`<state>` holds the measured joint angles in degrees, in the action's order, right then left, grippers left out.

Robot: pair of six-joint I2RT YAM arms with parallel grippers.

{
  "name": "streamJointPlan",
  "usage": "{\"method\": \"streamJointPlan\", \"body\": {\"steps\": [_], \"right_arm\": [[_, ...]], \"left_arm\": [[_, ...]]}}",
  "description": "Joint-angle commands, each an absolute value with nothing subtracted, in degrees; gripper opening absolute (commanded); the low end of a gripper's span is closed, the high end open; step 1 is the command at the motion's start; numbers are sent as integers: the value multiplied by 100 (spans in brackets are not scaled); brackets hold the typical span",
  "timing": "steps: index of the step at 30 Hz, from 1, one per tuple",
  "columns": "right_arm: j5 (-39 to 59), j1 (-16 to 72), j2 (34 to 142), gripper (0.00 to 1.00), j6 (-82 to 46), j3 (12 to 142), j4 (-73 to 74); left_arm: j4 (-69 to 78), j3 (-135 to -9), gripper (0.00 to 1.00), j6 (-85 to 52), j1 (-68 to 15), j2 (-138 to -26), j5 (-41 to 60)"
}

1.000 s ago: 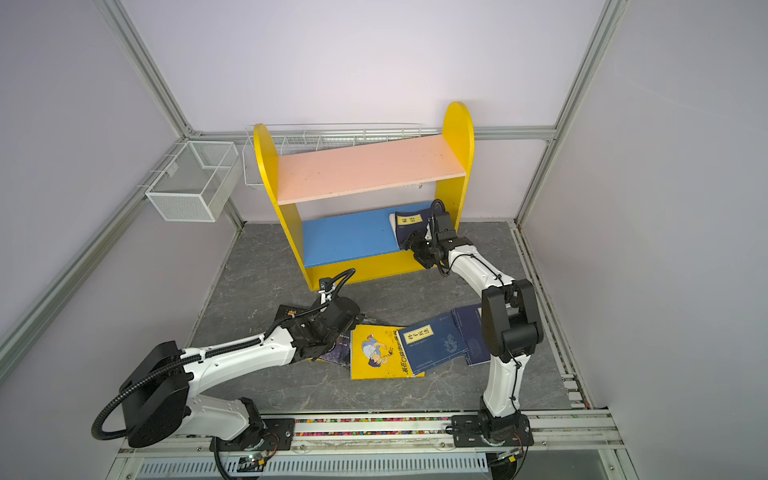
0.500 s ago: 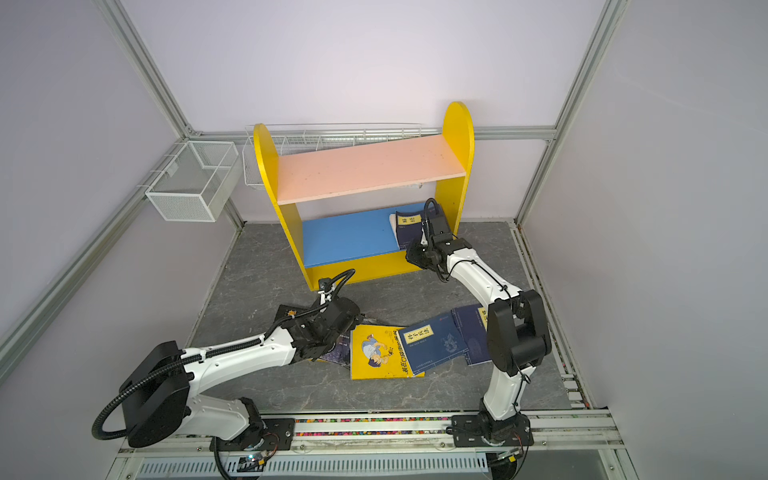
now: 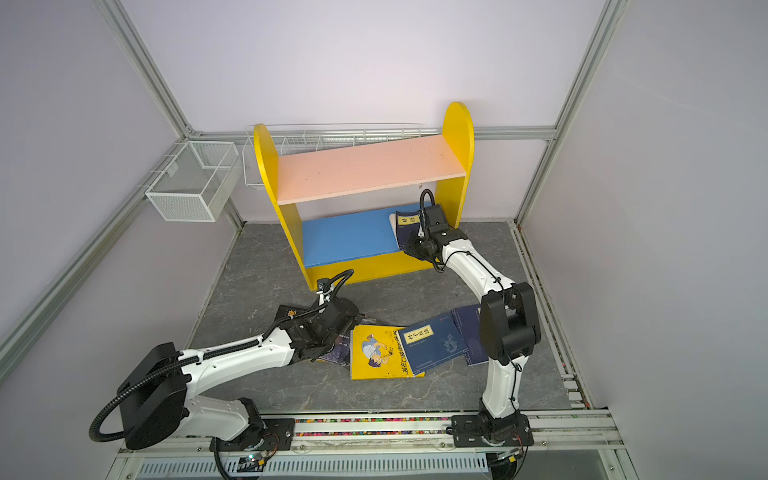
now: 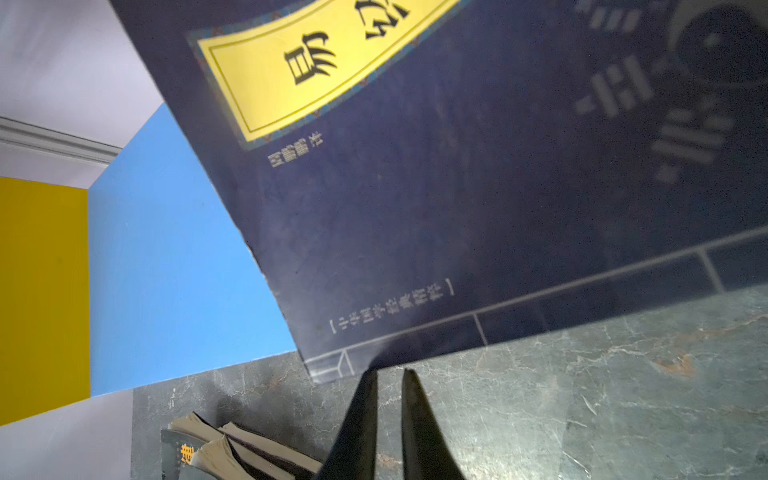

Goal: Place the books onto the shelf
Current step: 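Lower the yin-yang book onto the blue shelf and open the right gripper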

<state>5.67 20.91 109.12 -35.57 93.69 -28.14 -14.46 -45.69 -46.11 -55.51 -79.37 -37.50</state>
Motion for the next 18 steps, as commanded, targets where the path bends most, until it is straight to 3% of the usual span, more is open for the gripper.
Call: {"method": "streamJointPlan", "body": {"steps": [1, 18], "right_arm": [[458, 2118, 11052, 16, -3445, 9569, -2902], [165, 2083, 11017, 16, -3417, 9650, -2903]], "left_arm": [[-1532, -4491, 38, -4725, -5520, -7808, -3889], [-1522, -4471, 38, -4702, -5520, -7796, -3891]]}}
